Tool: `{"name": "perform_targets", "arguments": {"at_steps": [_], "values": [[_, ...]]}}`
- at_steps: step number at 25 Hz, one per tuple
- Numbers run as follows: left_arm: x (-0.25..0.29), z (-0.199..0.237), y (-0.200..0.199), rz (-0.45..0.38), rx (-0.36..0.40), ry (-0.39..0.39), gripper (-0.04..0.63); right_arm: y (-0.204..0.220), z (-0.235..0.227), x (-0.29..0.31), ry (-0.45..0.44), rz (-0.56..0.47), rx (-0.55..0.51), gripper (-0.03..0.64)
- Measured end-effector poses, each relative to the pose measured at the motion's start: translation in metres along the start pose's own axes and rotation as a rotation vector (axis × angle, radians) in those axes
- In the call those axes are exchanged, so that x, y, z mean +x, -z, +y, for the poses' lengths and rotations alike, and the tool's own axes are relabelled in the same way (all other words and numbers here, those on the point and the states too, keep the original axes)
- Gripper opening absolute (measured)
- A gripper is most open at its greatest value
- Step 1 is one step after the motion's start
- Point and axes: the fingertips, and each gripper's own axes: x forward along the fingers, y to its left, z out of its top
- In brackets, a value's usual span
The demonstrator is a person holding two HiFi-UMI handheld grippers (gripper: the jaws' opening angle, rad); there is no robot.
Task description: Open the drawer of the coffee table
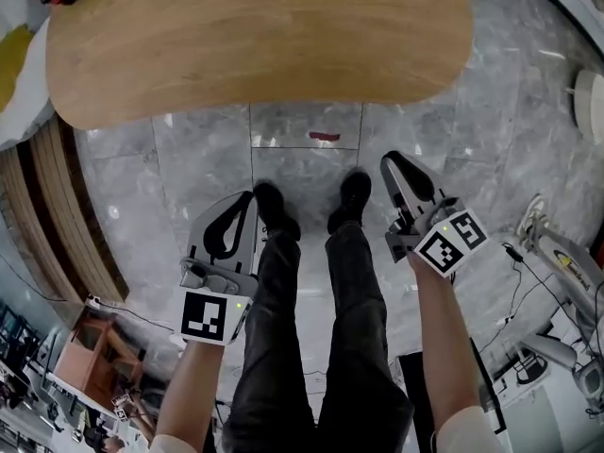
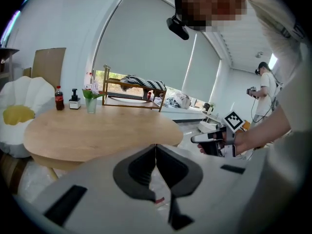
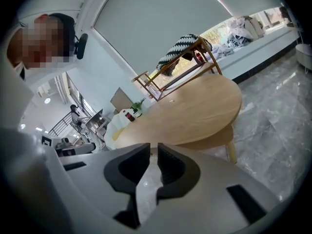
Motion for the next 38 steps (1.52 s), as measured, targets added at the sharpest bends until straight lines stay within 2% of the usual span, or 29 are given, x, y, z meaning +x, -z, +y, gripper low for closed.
{"name": "perform_targets", "arguments": {"at_steps": [9, 12, 15, 22, 30, 34, 38], "values": [[0.062, 0.004, 0.061, 0.030, 0.076, 0.025, 0.020, 0.053, -0.070, 0.040, -0.011, 0.025, 0.020, 0.086], [0.077, 0.002, 0.088, 0.064, 0.063, 0.040, 0.020, 0.072, -0.097, 0.054, -0.012, 0.026, 0.045, 0.094], [0.091, 0.003, 0.115, 0.100, 0.033, 0.057, 0.020, 0.092, -0.116, 0.070, -0.022, 0.023, 0.087, 0.132], [0.122, 0.012, 0.158, 0.148, -0.021, 0.078, 0.020, 0.119, -0.140, 0.110, -0.060, -0.017, 0.165, 0.174], [0.151, 0.044, 0.183, 0.136, -0.025, 0.026, 0.020, 0.116, -0.158, 0.155, -0.192, -0.067, 0.200, 0.279], [0.159, 0.044, 0.187, 0.137, 0.001, 0.039, 0.020, 0.110, -0.164, 0.169, -0.285, -0.079, 0.223, 0.330], [0.157, 0.045, 0.189, 0.128, 0.022, 0.043, 0.020, 0.099, -0.157, 0.180, -0.383, -0.086, 0.195, 0.354]]}}
